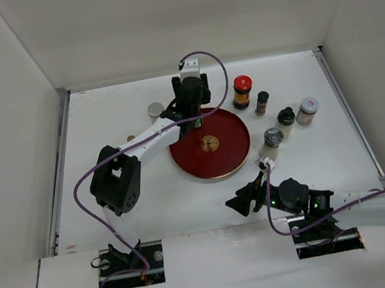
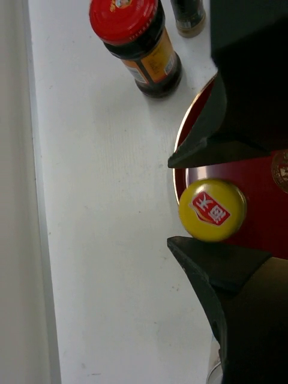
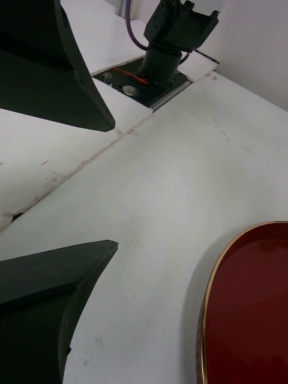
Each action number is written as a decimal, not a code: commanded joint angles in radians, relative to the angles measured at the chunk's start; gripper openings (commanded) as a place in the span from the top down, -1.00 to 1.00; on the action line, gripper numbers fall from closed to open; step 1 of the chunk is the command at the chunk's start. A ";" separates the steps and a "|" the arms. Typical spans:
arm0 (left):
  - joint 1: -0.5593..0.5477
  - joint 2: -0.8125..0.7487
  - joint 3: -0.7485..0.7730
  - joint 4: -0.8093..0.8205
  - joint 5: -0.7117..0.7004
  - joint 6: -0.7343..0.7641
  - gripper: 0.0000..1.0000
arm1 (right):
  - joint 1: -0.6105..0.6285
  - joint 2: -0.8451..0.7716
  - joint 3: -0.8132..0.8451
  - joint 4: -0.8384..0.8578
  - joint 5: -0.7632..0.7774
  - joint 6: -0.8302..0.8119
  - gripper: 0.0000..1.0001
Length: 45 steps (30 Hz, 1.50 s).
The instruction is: Organize the condiment bottles
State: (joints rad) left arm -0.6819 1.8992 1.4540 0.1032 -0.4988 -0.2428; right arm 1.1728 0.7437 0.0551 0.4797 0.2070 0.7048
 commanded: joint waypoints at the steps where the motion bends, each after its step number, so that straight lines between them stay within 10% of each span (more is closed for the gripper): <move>1: -0.003 -0.057 -0.001 0.159 -0.017 0.014 -0.14 | 0.008 -0.001 0.011 0.054 0.022 0.007 -0.60; 8: -0.015 -0.210 -0.087 0.164 -0.030 0.016 -0.64 | 0.008 0.006 0.014 0.054 0.022 0.007 -0.61; 17: 0.066 -0.443 -0.300 0.072 -0.078 -0.099 -0.62 | 0.008 0.000 0.012 0.053 0.023 0.010 -0.62; 35: 0.222 -0.239 -0.268 0.000 -0.044 -0.078 -0.61 | 0.008 0.023 0.020 0.051 0.026 0.010 -0.63; 41: 0.224 -0.198 -0.259 0.000 -0.043 -0.078 -0.32 | 0.008 0.026 0.022 0.051 0.026 0.010 -0.64; 45: 0.224 -0.201 -0.259 0.006 -0.050 -0.079 0.24 | 0.008 0.028 0.022 0.051 0.026 0.010 -0.64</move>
State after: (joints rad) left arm -0.4625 1.7061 1.1625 0.0856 -0.5411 -0.3229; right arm 1.1728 0.7681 0.0551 0.4801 0.2176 0.7078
